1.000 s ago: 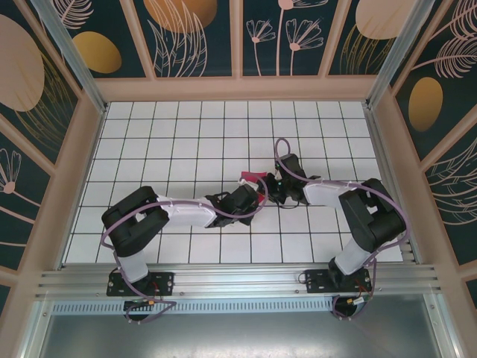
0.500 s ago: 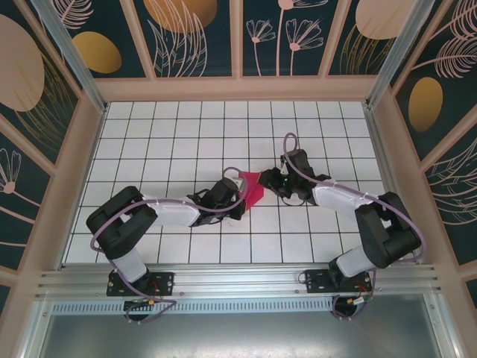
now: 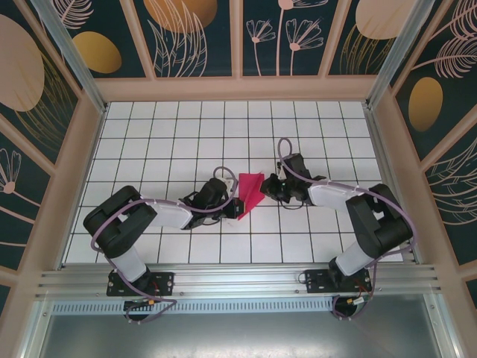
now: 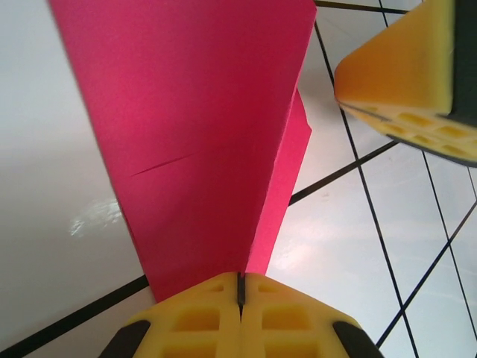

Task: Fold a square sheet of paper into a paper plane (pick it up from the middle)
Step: Fourth fold the wing at the center of the table.

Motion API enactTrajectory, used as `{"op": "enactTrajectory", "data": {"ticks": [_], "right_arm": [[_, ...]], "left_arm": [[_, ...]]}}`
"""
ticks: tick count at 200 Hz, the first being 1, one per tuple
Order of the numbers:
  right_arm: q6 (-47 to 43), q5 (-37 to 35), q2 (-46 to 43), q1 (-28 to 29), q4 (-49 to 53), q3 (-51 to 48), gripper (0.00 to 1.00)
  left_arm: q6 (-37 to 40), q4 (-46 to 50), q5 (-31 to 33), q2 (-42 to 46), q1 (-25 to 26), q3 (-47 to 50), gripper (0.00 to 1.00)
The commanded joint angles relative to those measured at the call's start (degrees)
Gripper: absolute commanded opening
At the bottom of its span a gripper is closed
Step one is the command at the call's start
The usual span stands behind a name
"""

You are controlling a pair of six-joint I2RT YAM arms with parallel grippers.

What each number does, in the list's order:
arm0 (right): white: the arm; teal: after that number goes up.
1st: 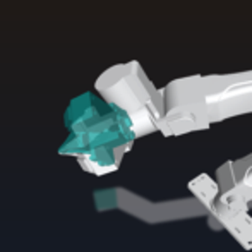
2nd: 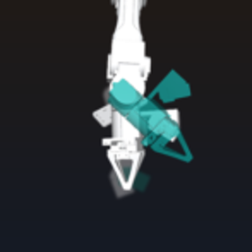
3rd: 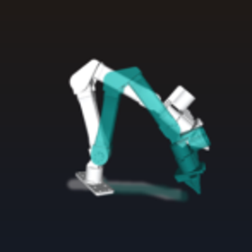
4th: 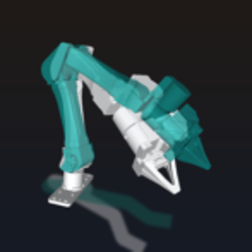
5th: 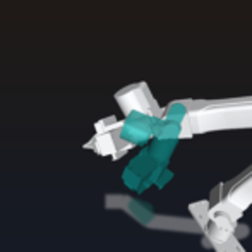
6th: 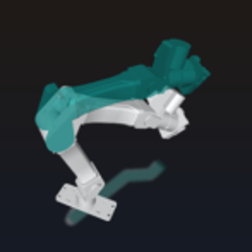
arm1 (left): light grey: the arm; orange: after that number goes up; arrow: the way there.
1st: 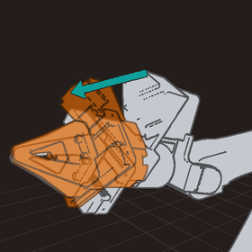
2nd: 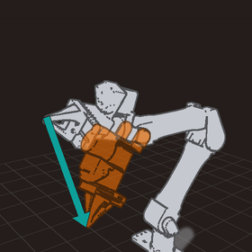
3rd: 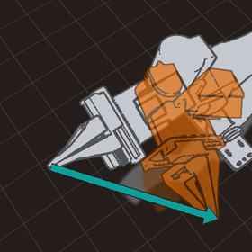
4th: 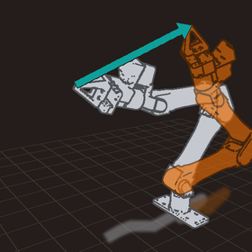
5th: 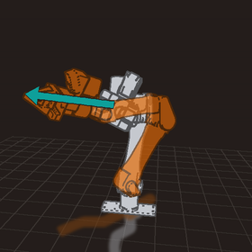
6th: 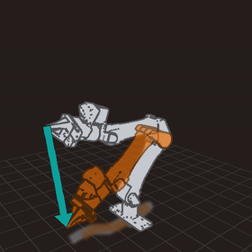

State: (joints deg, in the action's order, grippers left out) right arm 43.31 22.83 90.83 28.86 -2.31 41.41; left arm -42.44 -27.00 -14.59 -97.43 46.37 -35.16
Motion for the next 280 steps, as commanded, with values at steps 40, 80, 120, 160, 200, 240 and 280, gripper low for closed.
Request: {"op": "enactTrajectory", "data": {"ticks": [40, 80, 120, 160, 200, 240, 280], "right_arm": [[-2.4, 2.3, 6.0, 1.6, -1.1, 4.8, 0.08], [-3.3, 1.5, 8.7, 1.8, -0.2, 5.5, 0.07], [-3.2, 0.2, 10.2, 2.1, 1.0, 4.6, 0.06], [-3.1, -0.1, 10.0, 2.2, 1.3, 4.3, 0.06], [-3.3, -0.2, 10.1, 2.2, 1.8, 4.9, 0.06], [-3.4, -0.3, 10.0, 2.2, 2.4, 5.7, 0.06], [-3.5, -0.6, 10.1, 3.3, 3.1, 6.6, 0.06]], "left_arm": [[-5.8, -9.7, -0.7, 1.1, -0.7, 4.5, 0.0], [-8.1, -13.6, -0.6, 1.5, -1.3, 7.0, 0.0], [-10.3, -15.4, 1.0, 2.6, -1.6, 9.3, 0.0], [-11.6, -16.6, 1.3, 2.2, -1.5, 10.2, 0.0], [-11.7, -14.8, 3.5, 2.7, -1.7, 10.8, 0.0], [-12.7, -15.0, 4.7, 2.6, -1.6, 11.4, 0.0], [-13.1, -14.8, 4.4, 2.0, -1.7, 11.1, 0.0]]}}
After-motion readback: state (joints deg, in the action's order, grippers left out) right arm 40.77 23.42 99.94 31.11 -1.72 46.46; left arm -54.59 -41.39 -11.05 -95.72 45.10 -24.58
